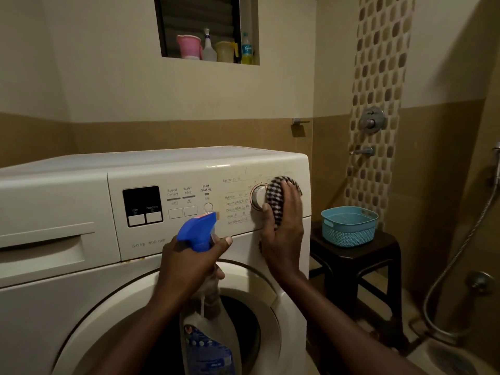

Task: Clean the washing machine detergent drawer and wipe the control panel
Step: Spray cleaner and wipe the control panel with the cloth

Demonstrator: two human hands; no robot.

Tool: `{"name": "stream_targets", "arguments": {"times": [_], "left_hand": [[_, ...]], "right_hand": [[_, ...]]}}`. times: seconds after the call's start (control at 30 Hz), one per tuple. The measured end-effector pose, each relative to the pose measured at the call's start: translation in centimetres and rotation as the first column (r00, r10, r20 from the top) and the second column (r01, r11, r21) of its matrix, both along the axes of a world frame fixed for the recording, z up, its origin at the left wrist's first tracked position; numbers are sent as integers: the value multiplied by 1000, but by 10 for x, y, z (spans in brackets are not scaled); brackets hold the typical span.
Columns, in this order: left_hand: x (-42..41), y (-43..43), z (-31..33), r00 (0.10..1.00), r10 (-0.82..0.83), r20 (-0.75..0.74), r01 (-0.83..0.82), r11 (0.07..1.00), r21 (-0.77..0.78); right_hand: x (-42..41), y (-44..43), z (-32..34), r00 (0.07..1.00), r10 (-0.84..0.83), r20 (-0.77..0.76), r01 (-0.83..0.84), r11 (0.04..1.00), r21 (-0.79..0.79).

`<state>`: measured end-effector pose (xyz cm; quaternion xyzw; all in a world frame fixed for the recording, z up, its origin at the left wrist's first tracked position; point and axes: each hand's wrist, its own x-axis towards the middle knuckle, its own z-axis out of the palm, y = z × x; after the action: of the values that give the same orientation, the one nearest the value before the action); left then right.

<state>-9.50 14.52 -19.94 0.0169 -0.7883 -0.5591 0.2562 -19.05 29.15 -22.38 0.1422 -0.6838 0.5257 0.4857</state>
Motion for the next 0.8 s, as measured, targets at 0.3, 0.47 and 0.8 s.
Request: {"name": "stream_targets", "arguments": {"times": [0.3, 0.47, 0.8], "left_hand": [[1, -5, -4, 999, -33, 14, 33, 999, 26], [1, -5, -4, 999, -35, 4, 35, 999, 27], [2, -8, -5, 998, -60, -5, 60, 998, 22]], "right_hand": [[-10, -5, 19, 978, -121, -168, 151, 972, 178], [4, -9, -18, 995, -23, -97, 45, 972, 230], [11, -4, 7, 996, 62, -66, -63, 998, -15]]}}
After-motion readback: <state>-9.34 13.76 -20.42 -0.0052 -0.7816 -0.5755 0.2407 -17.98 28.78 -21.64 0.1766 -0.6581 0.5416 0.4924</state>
